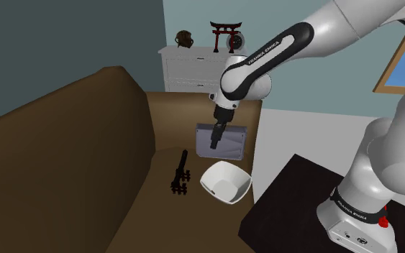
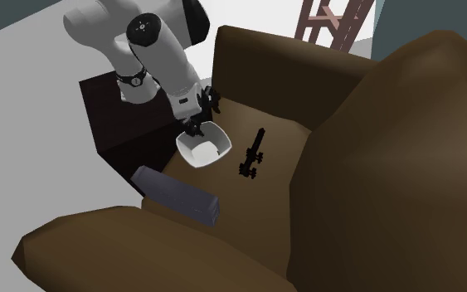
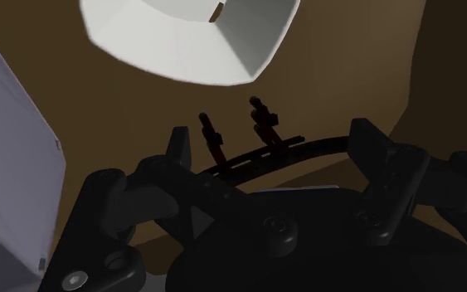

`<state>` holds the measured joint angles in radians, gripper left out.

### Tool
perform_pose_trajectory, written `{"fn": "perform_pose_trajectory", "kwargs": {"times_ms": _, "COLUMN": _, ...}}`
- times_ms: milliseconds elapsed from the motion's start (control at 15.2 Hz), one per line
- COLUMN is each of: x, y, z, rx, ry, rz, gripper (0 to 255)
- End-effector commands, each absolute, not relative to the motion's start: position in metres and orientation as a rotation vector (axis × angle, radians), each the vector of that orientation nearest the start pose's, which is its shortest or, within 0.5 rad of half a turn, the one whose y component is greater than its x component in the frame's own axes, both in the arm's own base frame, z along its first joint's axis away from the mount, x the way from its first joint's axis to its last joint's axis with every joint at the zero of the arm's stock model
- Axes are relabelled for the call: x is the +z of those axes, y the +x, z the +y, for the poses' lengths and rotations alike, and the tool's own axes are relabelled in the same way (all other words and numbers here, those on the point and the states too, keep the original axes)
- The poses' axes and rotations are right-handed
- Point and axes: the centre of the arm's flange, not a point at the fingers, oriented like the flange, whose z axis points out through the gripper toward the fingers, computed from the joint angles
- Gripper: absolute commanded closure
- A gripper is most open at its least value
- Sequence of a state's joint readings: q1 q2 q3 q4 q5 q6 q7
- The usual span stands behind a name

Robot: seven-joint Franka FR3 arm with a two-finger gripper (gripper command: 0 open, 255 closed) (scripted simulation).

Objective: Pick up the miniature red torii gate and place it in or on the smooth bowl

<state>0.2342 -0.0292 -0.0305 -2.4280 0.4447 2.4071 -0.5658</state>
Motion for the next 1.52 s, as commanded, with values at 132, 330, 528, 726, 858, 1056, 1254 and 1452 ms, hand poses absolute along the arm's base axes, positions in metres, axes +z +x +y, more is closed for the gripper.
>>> {"fn": "perform_pose_trajectory", "kwargs": {"times_ms": 132, "x": 0.277, "y": 0.493, "z": 0.123, "rx": -0.09, "ry": -2.735, "rz": -0.669, "gripper": 0}}
{"fn": "perform_pose_trajectory", "kwargs": {"times_ms": 330, "x": 0.245, "y": 0.507, "z": 0.142, "rx": -0.09, "ry": -2.7, "rz": -0.706, "gripper": 0}}
{"fn": "perform_pose_trajectory", "kwargs": {"times_ms": 528, "x": 0.215, "y": 0.521, "z": 0.163, "rx": -0.09, "ry": -2.666, "rz": -0.742, "gripper": 0}}
{"fn": "perform_pose_trajectory", "kwargs": {"times_ms": 726, "x": 0.184, "y": 0.534, "z": 0.184, "rx": -0.09, "ry": -2.631, "rz": -0.777, "gripper": 0}}
{"fn": "perform_pose_trajectory", "kwargs": {"times_ms": 858, "x": 0.17, "y": 0.54, "z": 0.195, "rx": -0.09, "ry": -2.613, "rz": -0.794, "gripper": 0}}
{"fn": "perform_pose_trajectory", "kwargs": {"times_ms": 1056, "x": 0.155, "y": 0.539, "z": 0.201, "rx": -0.09, "ry": -2.613, "rz": -0.794, "gripper": 0}}
{"fn": "perform_pose_trajectory", "kwargs": {"times_ms": 1254, "x": 0.141, "y": 0.538, "z": 0.207, "rx": -0.09, "ry": -2.613, "rz": -0.794, "gripper": 0}}
{"fn": "perform_pose_trajectory", "kwargs": {"times_ms": 1452, "x": 0.133, "y": 0.538, "z": 0.211, "rx": -0.09, "ry": -2.613, "rz": -0.794, "gripper": 0}}
